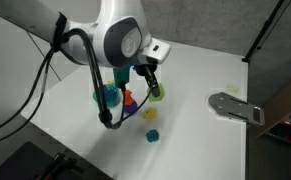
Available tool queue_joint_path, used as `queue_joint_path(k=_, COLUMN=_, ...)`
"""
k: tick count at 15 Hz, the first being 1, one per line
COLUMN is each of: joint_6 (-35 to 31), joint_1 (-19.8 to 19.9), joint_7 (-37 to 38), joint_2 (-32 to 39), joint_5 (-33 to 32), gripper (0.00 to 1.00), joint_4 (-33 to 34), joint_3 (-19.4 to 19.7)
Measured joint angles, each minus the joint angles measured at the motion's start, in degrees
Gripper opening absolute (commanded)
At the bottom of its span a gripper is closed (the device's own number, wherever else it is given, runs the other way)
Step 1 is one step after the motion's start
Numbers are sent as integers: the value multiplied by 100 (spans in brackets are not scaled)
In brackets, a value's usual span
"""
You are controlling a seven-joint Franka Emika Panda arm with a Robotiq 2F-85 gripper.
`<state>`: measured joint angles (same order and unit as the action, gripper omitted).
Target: Move the green block from the bowl to the table
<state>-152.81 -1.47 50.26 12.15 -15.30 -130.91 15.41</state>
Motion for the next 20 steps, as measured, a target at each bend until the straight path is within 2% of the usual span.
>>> queue_joint_path(k=12, joint_6=-284, joint_1=103, joint_7=-386, joint_2=-41, joint_5=2, gripper=29, joint_4=-1423, joint_3=-147)
queue_joint_path(k=16, joint_6=-627, joint_1=38, joint_7=-427, joint_2=204, joint_5=-48, gripper=29, joint_4=-1602, joint_3=-147)
queue_joint_path(k=20, joint_6=-1030, joint_1=-236, joint_7=-403, joint_2=549, joint_5=-180, gripper=29, joint_4=-1569, joint_3=81)
